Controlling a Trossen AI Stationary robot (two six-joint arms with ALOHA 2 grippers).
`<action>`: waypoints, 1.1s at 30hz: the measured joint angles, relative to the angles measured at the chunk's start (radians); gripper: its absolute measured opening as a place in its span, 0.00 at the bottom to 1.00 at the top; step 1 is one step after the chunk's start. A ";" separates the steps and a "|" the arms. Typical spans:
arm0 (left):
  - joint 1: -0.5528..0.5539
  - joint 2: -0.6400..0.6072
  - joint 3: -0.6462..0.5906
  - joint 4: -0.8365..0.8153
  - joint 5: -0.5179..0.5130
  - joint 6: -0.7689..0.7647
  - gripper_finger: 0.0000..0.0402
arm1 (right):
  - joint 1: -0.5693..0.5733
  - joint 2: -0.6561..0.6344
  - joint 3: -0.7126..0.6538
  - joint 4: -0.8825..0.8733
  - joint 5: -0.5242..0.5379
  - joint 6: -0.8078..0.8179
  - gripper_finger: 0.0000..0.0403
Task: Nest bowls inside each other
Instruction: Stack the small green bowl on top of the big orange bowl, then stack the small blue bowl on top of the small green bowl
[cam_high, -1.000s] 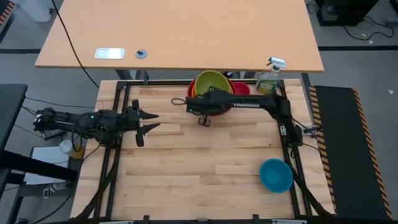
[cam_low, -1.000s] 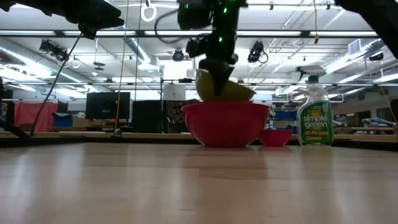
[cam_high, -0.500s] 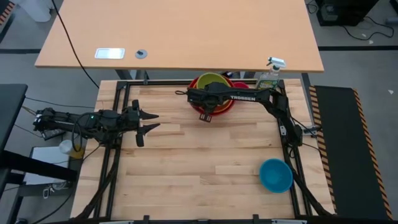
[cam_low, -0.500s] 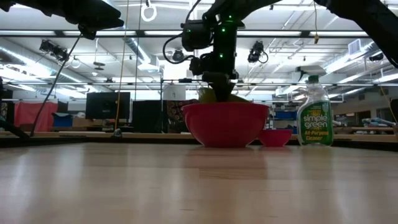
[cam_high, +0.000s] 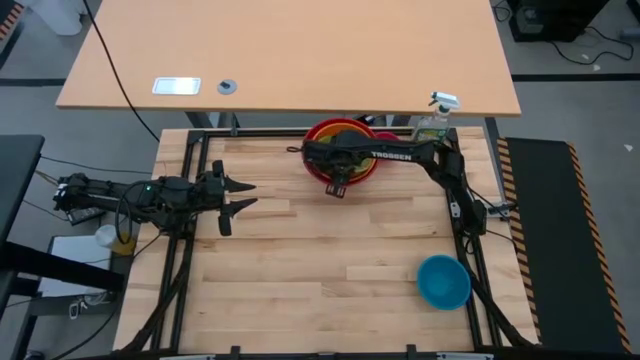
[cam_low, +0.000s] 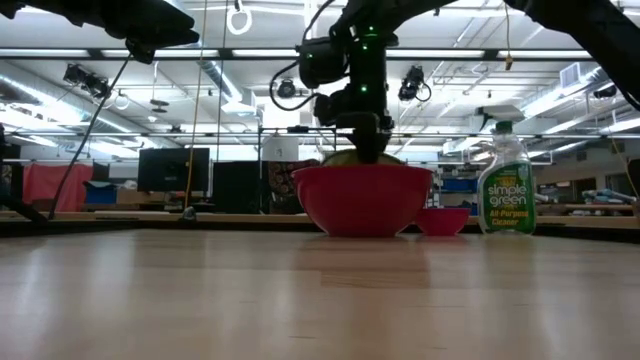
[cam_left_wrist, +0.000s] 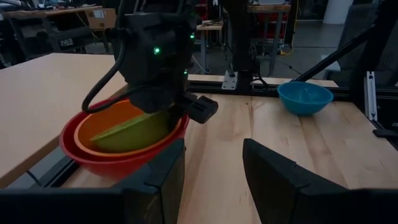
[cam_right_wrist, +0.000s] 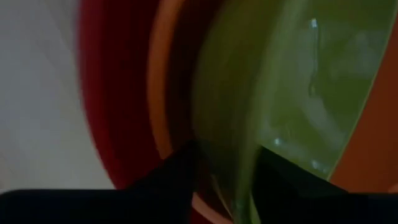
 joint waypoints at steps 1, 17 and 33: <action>0.000 0.000 0.000 0.000 0.000 0.000 0.41 | -0.003 0.000 0.001 -0.015 -0.003 0.015 0.38; 0.000 0.000 0.000 0.000 0.000 0.002 0.41 | 0.062 -0.001 0.231 -0.221 0.087 0.128 0.52; 0.000 -0.001 0.000 -0.102 0.001 -0.030 0.41 | 0.205 -0.068 0.231 -0.266 0.071 0.250 0.52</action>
